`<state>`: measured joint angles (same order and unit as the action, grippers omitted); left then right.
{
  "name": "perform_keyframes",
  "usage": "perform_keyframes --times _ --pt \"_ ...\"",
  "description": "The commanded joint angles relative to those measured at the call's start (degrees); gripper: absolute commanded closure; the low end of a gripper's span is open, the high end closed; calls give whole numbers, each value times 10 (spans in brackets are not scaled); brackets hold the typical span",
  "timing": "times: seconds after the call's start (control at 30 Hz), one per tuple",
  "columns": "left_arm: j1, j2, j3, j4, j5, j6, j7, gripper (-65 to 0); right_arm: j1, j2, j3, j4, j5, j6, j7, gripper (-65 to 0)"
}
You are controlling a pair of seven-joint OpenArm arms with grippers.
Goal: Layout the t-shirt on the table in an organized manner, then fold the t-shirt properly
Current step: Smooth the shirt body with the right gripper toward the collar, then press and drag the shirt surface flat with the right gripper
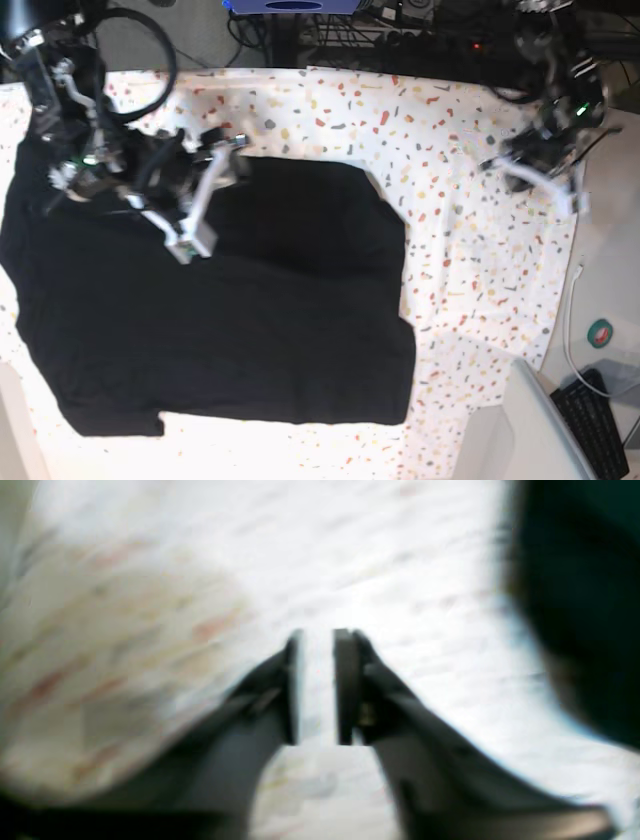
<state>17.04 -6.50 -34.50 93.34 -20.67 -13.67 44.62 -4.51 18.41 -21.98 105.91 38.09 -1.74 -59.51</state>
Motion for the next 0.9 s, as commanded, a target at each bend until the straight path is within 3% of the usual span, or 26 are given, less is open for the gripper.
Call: perform_keyframes --times 0.0,0.1,0.27,0.47,0.73,0.87 --pt "9 -15 -25 5 -17 -9 -11 -206 20 -11 -20 1 5 -21 10 -359" --pt "32 -27 -72 -4 -30 -20 -12 -311 60 -47 -90 -36 5 -99 22 -470" --pt "50 -26 -115 -5 -43 -67 -12 -336 144 -79 -240 -126 5 -165 108 -449" --pt "50 -25 -116 -5 -40 -73 -12 -337 218 -137 -369 -272 5 -278 166 -455" --pt "50 -25 -114 -5 -40 -73 -11 -337 271 -203 -473 -381 5 -363 218 -455" --pt "50 -26 -114 -6 -40 -73 -11 -337 274 -207 -473 -405 5 -372 239 -420"
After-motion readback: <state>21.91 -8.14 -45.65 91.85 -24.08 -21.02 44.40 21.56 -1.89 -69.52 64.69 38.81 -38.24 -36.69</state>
